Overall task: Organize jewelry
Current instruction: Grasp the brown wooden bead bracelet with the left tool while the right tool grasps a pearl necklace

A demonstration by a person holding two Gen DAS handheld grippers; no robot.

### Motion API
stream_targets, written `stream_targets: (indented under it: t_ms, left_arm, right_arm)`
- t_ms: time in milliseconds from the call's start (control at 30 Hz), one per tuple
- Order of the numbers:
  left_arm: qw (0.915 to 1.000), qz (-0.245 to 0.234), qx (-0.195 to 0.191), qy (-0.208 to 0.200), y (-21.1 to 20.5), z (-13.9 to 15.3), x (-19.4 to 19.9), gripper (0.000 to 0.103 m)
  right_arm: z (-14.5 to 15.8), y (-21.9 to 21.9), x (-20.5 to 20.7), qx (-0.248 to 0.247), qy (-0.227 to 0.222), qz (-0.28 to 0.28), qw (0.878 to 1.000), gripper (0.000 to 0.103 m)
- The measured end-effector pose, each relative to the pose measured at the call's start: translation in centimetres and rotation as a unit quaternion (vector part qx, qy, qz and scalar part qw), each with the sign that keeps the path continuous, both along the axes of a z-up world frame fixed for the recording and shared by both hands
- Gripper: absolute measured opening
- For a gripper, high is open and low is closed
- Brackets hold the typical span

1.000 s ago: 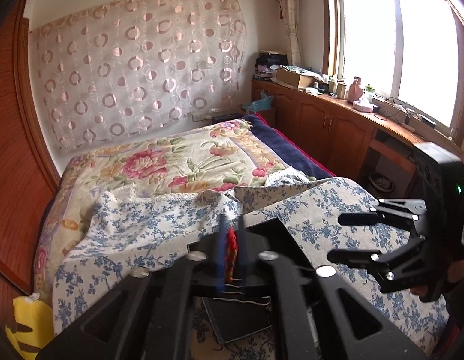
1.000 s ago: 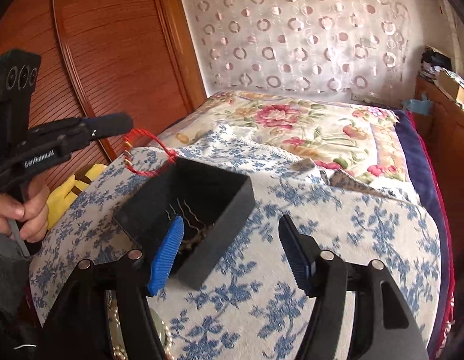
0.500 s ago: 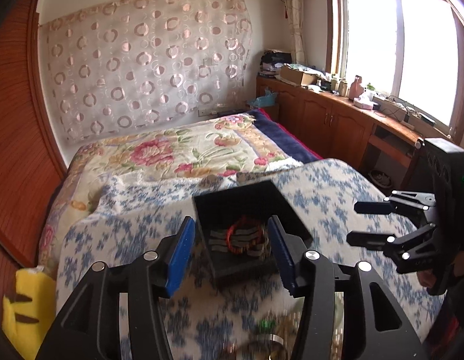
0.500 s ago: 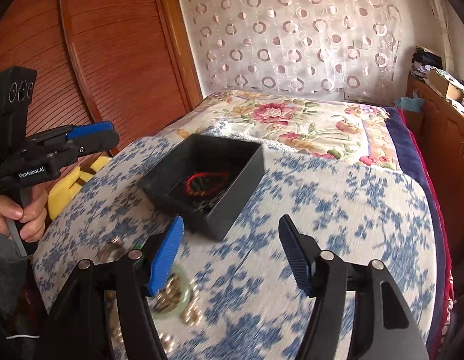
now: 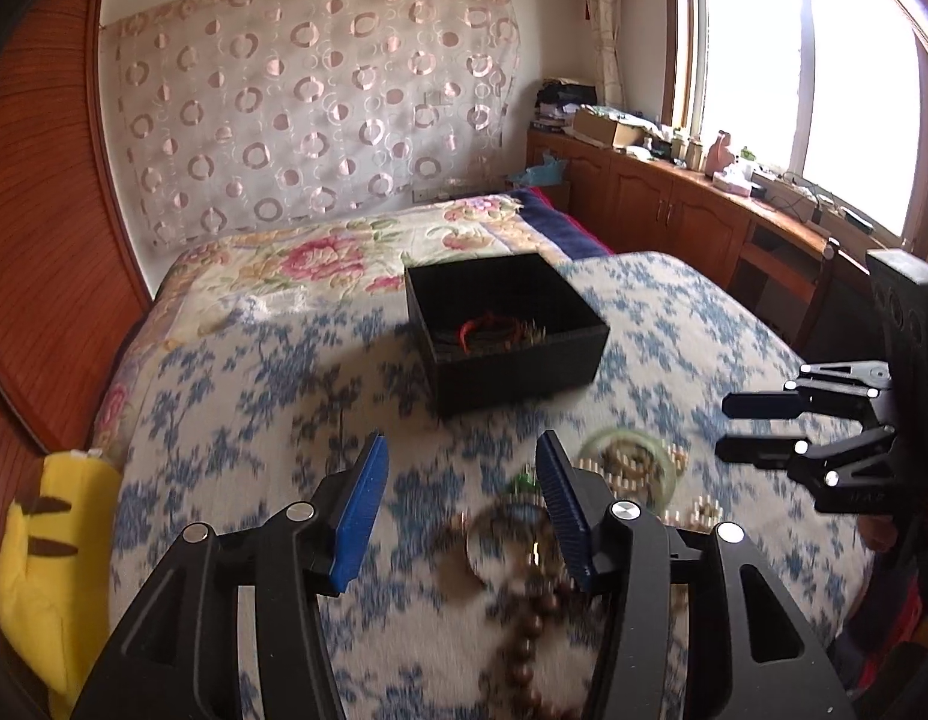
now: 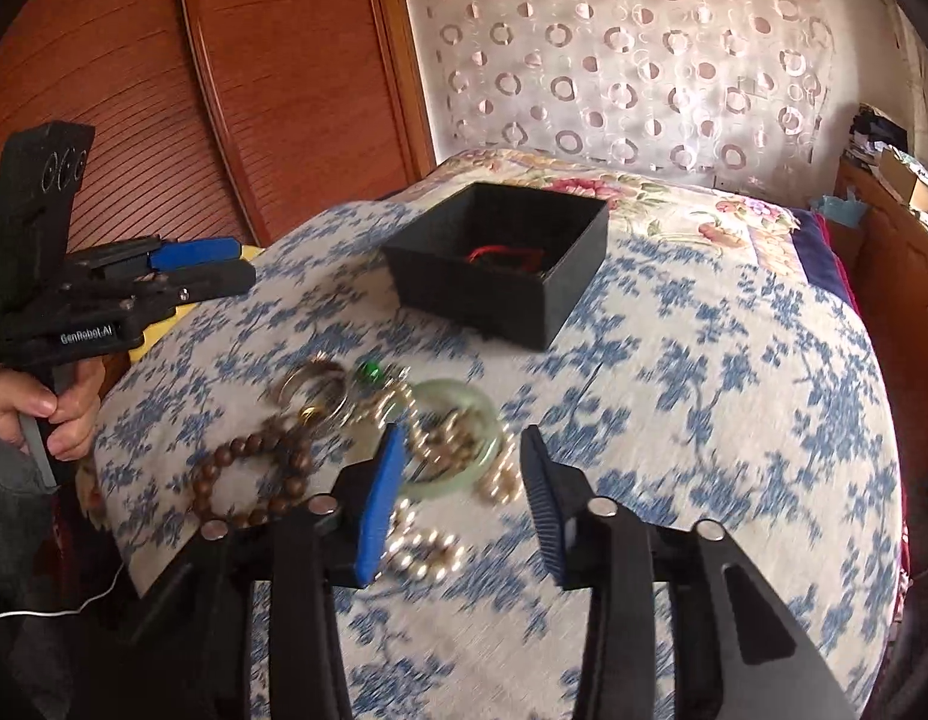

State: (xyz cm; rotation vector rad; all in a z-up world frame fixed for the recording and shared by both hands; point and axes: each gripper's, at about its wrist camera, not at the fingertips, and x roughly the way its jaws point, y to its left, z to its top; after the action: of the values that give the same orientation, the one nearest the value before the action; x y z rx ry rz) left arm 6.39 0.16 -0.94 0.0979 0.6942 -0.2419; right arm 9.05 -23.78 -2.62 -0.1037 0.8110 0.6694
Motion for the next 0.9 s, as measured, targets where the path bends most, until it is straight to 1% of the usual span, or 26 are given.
stream_targets:
  t_ms: [133,433,700,833,867,900]
  left_arm:
    - [0.9998,0.0,0.004,0.019,0.3,-1.6,-1.3,0.049]
    - [0.9984,-0.011,0.019,0.053,0.0,-4.9,-2.9,0.049]
    - [0.9971,-0.015,0.017,0.073,0.1,-6.4,-3.1,0.049]
    - [0.9965,-0.019,0.014,0.08,-0.1,-6.7,-3.3,0.049]
    - [0.9964,-0.02,0.013,0.081,-0.1,-6.7,-3.3,0.049]
    - [0.9963,-0.021,0.012,0.082,-0.2,-6.8,-3.3,0.049]
  right_arm:
    - [-0.3,0.5,-1.1,-0.003,0.008,0.007,1.0,0.041]
    - [-2.1,2.7,-2.3,-0.037,0.034,0.04,0.998,0.041]
    - [-3.6,3.9,-1.1,-0.044,0.053,0.042,0.997,0.041]
    - [-4.0,4.4,-1.0,-0.053,0.052,0.047,0.996,0.041]
    - [-4.0,4.5,-1.0,-0.055,0.051,0.049,0.996,0.04]
    - [-4.0,4.4,-1.0,-0.056,0.05,0.051,0.996,0.033]
